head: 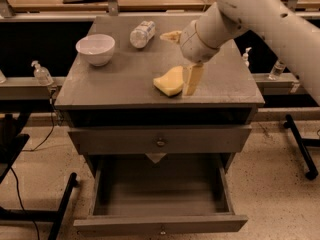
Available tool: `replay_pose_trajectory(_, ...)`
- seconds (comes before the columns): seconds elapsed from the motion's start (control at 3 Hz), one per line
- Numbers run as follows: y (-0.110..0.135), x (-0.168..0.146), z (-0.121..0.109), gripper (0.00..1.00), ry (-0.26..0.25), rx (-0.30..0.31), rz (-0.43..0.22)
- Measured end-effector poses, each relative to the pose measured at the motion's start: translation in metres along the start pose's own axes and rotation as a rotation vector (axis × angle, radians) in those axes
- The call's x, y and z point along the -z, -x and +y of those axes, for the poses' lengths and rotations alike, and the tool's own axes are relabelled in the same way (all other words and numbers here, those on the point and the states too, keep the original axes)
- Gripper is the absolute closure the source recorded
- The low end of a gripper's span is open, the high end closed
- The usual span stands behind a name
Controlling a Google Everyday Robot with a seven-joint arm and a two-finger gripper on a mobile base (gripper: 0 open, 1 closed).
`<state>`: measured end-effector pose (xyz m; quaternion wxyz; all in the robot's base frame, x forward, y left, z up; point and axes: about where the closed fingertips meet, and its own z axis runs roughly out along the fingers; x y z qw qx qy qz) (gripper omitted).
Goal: Pick sponge from middle drawer and place on counter
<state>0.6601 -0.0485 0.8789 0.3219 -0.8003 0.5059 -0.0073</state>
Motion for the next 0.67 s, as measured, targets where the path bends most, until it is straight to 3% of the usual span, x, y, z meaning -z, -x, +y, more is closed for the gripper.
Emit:
replay_pose_trajectory(0.33,-0.0096,0.0417,-0.0022,0.0,-0.083,-0.024,-0.04)
replay_pose_trajectory(0.67,-0.0154,0.0482,0.0012,0.0,-0.091,-0.037,-0.042)
